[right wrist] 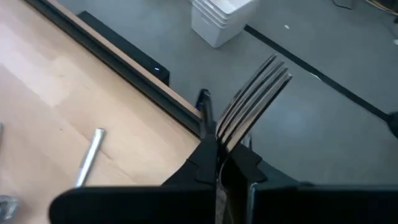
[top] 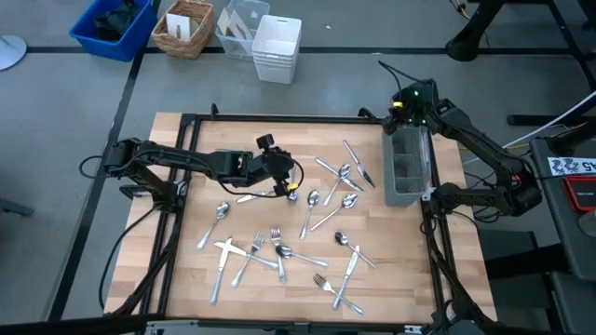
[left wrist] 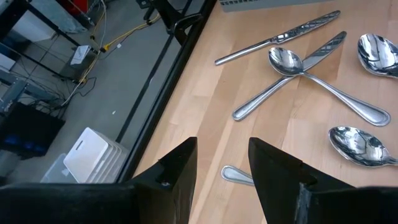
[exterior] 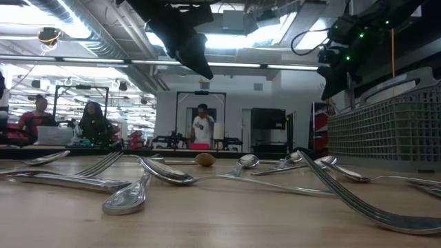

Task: Sort silverware
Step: Put the fork into the left section of the utensil holder

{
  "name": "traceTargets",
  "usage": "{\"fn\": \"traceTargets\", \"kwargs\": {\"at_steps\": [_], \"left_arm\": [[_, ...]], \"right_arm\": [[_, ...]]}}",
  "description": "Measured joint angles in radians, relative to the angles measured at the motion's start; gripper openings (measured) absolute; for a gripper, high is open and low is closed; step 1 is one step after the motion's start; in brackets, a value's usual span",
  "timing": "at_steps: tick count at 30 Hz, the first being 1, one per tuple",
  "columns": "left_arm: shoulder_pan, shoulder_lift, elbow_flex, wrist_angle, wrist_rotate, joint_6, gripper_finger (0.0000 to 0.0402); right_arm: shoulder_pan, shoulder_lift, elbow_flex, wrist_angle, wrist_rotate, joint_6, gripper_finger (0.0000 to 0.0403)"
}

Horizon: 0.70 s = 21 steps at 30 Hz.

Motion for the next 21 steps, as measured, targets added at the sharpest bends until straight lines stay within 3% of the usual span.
{"fn": "traceTargets", "kwargs": {"at_steps": [21], "left_arm": [[0.000,0.000,0.000,0.000,0.000,-0.001,0.0138]], "right_arm": [[0.000,0.002,0.000,-0.012,0.033,0.002,0.0021]]}}
